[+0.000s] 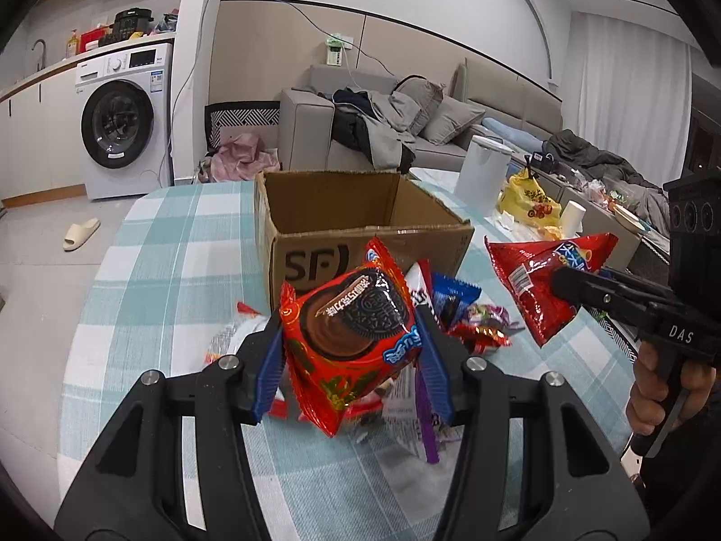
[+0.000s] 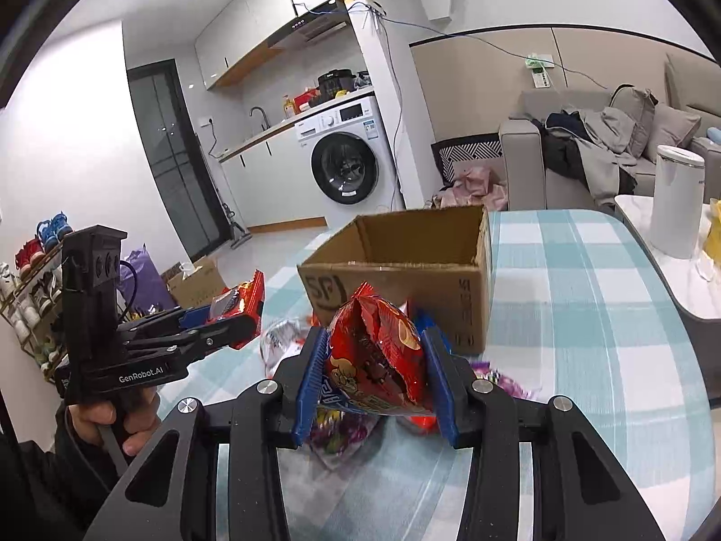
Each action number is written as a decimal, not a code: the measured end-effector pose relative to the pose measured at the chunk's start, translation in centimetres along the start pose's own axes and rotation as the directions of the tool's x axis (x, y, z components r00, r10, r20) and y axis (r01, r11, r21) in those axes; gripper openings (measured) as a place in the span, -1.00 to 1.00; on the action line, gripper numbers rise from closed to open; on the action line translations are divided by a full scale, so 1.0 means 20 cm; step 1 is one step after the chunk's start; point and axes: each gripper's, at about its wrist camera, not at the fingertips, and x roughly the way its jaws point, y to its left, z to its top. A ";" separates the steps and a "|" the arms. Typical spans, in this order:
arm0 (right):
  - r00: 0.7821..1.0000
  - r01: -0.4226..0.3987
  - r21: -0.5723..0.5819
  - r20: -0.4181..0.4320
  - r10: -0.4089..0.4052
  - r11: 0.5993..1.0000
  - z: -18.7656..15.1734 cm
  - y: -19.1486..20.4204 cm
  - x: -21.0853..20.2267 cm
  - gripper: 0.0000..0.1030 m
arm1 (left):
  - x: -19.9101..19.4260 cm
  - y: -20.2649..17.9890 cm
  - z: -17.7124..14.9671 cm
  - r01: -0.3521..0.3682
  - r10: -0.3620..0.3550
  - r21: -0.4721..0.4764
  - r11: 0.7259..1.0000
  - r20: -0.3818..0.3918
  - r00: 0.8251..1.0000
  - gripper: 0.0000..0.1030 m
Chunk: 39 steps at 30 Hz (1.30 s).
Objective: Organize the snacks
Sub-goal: 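Lift both held packs and carry them over the open cardboard box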
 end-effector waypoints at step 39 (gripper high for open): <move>0.998 0.028 0.051 0.046 -0.031 0.998 0.48 -0.12 0.36 -0.17 | 0.53 0.08 0.50 -0.063 0.063 -0.017 0.998 0.023 0.998 -0.02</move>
